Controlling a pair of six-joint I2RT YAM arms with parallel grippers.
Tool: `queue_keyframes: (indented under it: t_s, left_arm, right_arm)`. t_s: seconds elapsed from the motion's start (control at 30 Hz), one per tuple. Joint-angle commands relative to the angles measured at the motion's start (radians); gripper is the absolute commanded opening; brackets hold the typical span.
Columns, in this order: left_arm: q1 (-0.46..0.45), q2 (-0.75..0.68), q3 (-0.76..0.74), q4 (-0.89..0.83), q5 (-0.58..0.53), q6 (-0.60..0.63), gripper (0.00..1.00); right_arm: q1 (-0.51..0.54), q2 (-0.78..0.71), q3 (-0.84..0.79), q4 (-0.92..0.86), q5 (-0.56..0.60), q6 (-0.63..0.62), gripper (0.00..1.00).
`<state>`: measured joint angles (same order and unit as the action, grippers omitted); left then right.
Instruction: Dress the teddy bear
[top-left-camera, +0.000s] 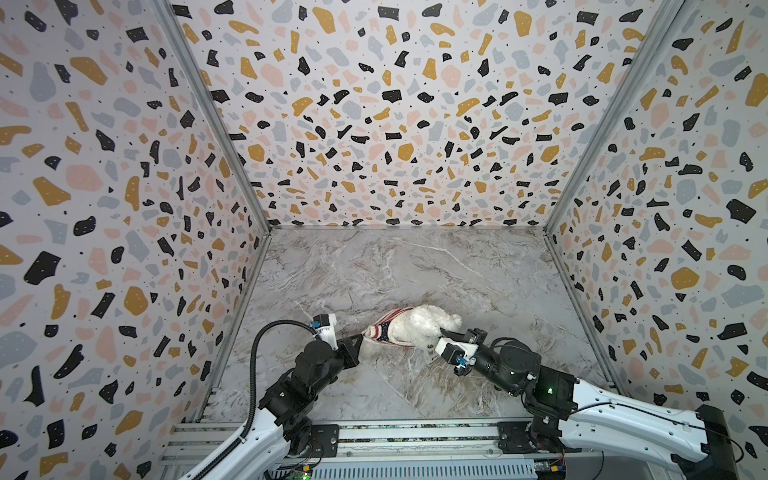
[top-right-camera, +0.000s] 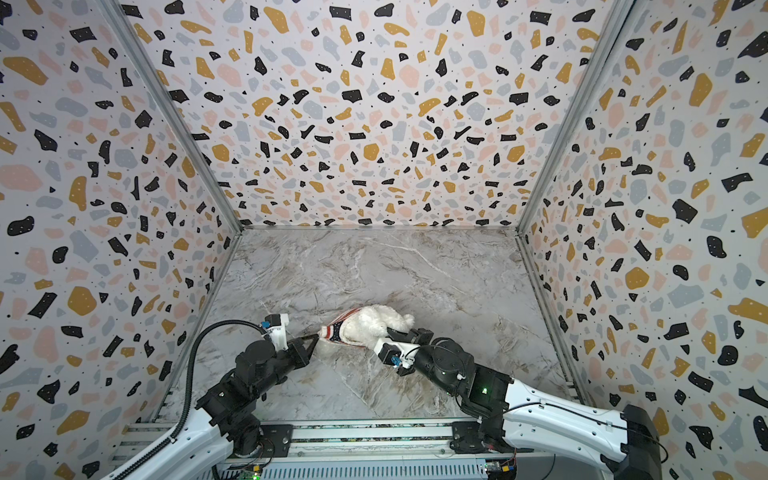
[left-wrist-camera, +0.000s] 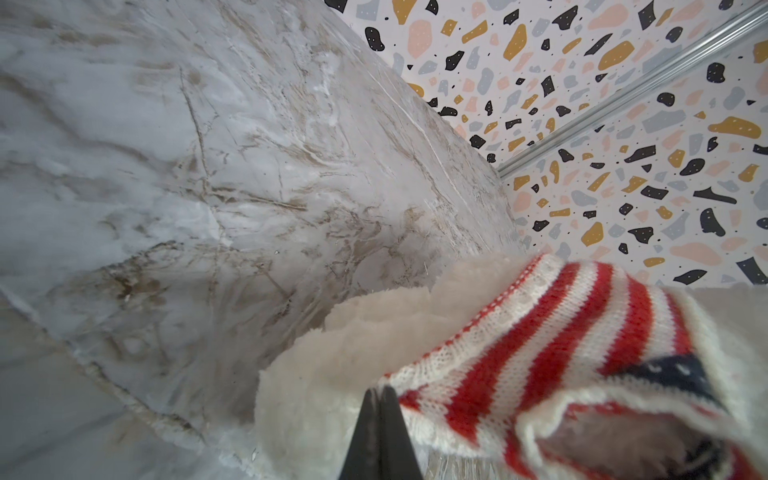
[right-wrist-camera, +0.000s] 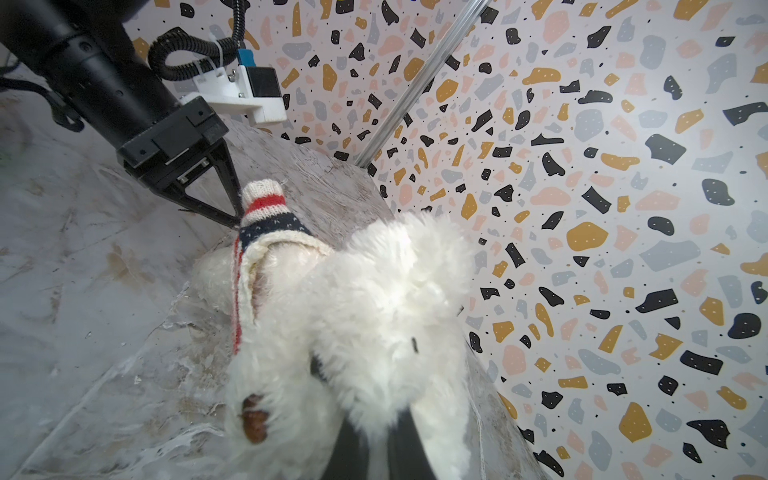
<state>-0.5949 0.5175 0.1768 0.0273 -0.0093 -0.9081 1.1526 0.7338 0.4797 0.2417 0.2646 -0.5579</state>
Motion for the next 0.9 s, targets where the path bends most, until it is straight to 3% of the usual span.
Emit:
queue_keyframes:
  t_s: [0.0, 0.4, 0.63, 0.87]
  left_arm:
    - [0.006, -0.003, -0.032, 0.018, -0.043, -0.023, 0.0]
    - [0.005, -0.012, -0.069, 0.077, -0.056, -0.062, 0.0]
    - [0.005, 0.038, -0.023, 0.192, 0.05, 0.011, 0.0]
    - [0.005, 0.063, 0.054, 0.171, 0.014, 0.084, 0.0]
  right_arm:
    - [0.001, -0.011, 0.069, 0.024, 0.036, 0.049, 0.0]
    - [-0.038, -0.034, 0.074, 0.043, -0.037, 0.141, 0.0]
    - [-0.049, 0.03, 0.122, 0.006, -0.046, 0.172, 0.0]
    - [-0.109, 0.142, 0.24, -0.122, -0.073, 0.359, 0.0]
